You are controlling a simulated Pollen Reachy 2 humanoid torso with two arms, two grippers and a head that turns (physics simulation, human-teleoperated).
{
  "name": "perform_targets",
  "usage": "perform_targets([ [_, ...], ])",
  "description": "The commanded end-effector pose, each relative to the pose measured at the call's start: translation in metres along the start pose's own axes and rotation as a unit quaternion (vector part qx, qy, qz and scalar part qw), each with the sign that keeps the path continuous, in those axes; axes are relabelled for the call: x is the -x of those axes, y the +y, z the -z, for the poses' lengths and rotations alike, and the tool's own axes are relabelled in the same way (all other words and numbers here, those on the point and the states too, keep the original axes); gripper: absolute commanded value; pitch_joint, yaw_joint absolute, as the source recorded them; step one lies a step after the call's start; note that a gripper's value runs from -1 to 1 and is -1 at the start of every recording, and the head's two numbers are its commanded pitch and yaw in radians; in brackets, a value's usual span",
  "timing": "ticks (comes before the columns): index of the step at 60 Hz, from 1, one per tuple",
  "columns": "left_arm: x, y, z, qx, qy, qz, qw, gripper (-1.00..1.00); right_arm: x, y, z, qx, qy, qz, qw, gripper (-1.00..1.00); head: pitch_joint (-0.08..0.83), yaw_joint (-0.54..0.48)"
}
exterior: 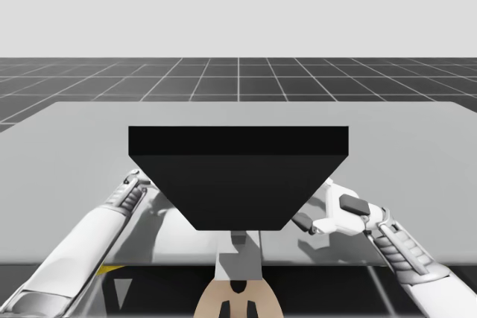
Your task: Reach around the screen and pick up the object behind it.
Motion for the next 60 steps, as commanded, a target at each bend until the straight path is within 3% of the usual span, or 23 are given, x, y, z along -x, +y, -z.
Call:
perform_targets([
  [1, 0.01, 0.002, 0.021, 0.012, 0.023, -0.005, 1.0, -1.0, 0.0, 0.0, 0.0, -0.003, 0.003, 0.0, 1.0, -1.0, 0.04, -0.02],
  [9, 0.022, 0.0, 0.025, 0.016, 0.032, -0.014, 0.999, -1.0, 0.0, 0.0, 0.0, -0.001, 0.005, -0.003, 1.0, -1.0, 0.045, -0.02],
  [11, 0.024, -0.001, 0.025, 0.015, 0.038, -0.009, 0.999, -0.77, 0.0, 0.0, 0.0, 0.001, 0.006, -0.004, 1.0, -1.0, 0.047, -0.02],
  [12, 0.024, -0.002, 0.025, 0.012, 0.04, -0.008, 0.999, -0.6, 0.0, 0.0, 0.0, 0.001, 0.006, -0.005, 1.0, -1.0, 0.048, -0.02],
  [14, 0.025, -0.002, 0.024, 0.013, 0.04, -0.008, 0.999, 0.25, 0.0, 0.001, 0.0, 0.001, 0.006, -0.005, 1.0, -1.0, 0.048, -0.02],
  [15, 0.025, -0.002, 0.024, 0.014, 0.04, -0.007, 0.999, 0.91, 0.0, 0.001, 0.0, 0.0, 0.006, -0.005, 1.0, -1.0, 0.048, -0.02],
  [16, 0.025, -0.002, 0.023, 0.014, 0.04, -0.007, 0.999, 0.97, 0.0, 0.001, 0.0, 0.0, 0.006, -0.006, 1.0, -1.0, 0.048, -0.02],
  [33, 0.016, 0.009, 0.006, -0.018, 0.025, -0.002, 1.0, 1.0, -0.002, 0.001, -0.002, 0.002, 0.001, -0.007, 1.0, -1.0, 0.044, -0.03],
  [42, 0.003, 0.028, -0.04, -0.076, 0.008, -0.005, 0.997, 1.0, -0.002, 0.001, -0.003, 0.004, -0.001, -0.008, 1.0, -1.0, 0.039, -0.03],
  [52, 0.006, 0.044, -0.081, -0.126, 0.01, -0.002, 0.992, 1.0, -0.003, 0.0, -0.002, 0.004, -0.002, -0.009, 0.9999, -1.0, 0.033, -0.03],
  [60, 0.008, 0.057, -0.111, -0.159, 0.001, -0.011, 0.987, 1.0, -0.003, 0.0, -0.002, 0.004, -0.002, -0.008, 1.0, -1.0, 0.033, -0.03],
])
